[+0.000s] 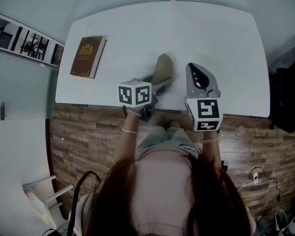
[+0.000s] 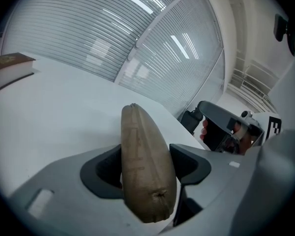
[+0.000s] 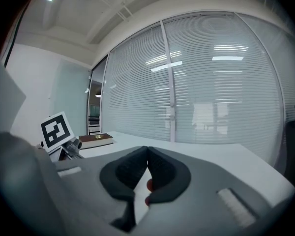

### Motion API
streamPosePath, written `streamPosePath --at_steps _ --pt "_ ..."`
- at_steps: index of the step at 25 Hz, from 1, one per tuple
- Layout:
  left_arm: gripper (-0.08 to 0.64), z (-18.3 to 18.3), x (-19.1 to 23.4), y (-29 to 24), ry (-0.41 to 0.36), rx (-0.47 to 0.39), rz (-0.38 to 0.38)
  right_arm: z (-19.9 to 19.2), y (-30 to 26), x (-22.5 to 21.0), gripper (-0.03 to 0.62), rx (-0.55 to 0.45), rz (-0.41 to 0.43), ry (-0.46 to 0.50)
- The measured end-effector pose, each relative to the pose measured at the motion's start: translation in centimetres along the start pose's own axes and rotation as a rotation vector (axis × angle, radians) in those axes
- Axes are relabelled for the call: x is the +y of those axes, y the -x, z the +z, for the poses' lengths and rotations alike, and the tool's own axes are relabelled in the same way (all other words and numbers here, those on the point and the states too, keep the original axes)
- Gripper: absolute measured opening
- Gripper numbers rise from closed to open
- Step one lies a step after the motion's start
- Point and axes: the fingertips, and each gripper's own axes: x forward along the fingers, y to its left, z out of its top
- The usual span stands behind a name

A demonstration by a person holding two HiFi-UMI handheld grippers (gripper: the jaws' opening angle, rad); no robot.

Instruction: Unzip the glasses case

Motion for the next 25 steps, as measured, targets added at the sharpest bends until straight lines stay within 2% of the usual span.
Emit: streamPosePath --at_steps 4,9,12,25 --pt "0.298 0.7 0.6 0.7 -0.043 0.009 0.006 0.4 -0.6 0.3 0.003 -0.007 0.017 0.005" --pt "0.298 2.3 1.5 1.8 -0.088 -0.016 -0.012 0.8 -1.9 1.7 0.003 -0.006 0.057 0.07" --pt "0.298 3.8 2.0 2.1 -0.109 -0.035 -0.027 1.4 -3.2 2.4 0.003 -0.01 0.092 0.071" --pt "0.296 9.6 3.5 4.5 -0.198 -0.088 -0.121 4.9 -6.9 3.7 0.003 -0.06 0.24 -0.085"
